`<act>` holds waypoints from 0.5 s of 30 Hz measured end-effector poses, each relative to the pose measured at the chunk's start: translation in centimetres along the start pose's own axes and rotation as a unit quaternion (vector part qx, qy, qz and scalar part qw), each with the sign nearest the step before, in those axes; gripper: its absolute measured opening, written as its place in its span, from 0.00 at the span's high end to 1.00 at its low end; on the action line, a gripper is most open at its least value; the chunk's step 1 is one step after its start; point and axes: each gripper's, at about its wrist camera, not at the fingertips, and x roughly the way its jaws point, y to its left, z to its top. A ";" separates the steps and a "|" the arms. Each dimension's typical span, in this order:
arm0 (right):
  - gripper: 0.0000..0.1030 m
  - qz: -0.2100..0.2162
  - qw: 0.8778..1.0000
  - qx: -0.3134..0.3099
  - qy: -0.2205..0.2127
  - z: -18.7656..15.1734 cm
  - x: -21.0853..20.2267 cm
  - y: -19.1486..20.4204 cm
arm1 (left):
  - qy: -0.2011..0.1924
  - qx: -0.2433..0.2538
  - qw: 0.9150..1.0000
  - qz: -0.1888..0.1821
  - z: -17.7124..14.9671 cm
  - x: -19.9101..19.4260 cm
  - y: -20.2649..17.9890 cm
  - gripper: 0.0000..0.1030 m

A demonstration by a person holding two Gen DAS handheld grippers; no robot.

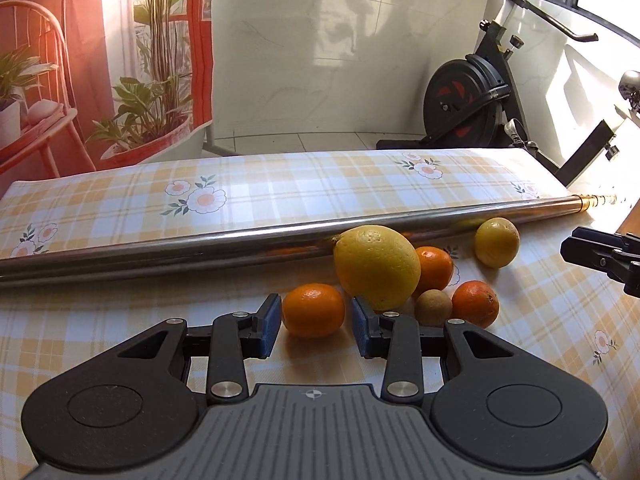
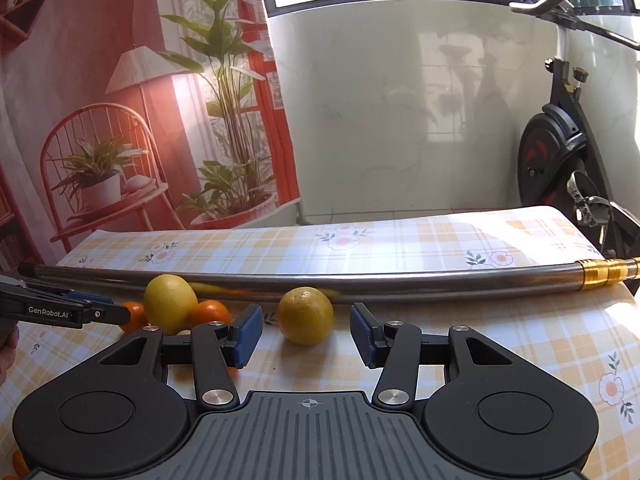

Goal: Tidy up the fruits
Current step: 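Close the left tool on another tangerine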

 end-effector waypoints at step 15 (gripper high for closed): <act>0.56 0.002 1.000 0.002 0.013 -0.2 1.3 -0.3 | 0.009 -0.003 1.000 0.010 0.4 1.8 0.1 0.60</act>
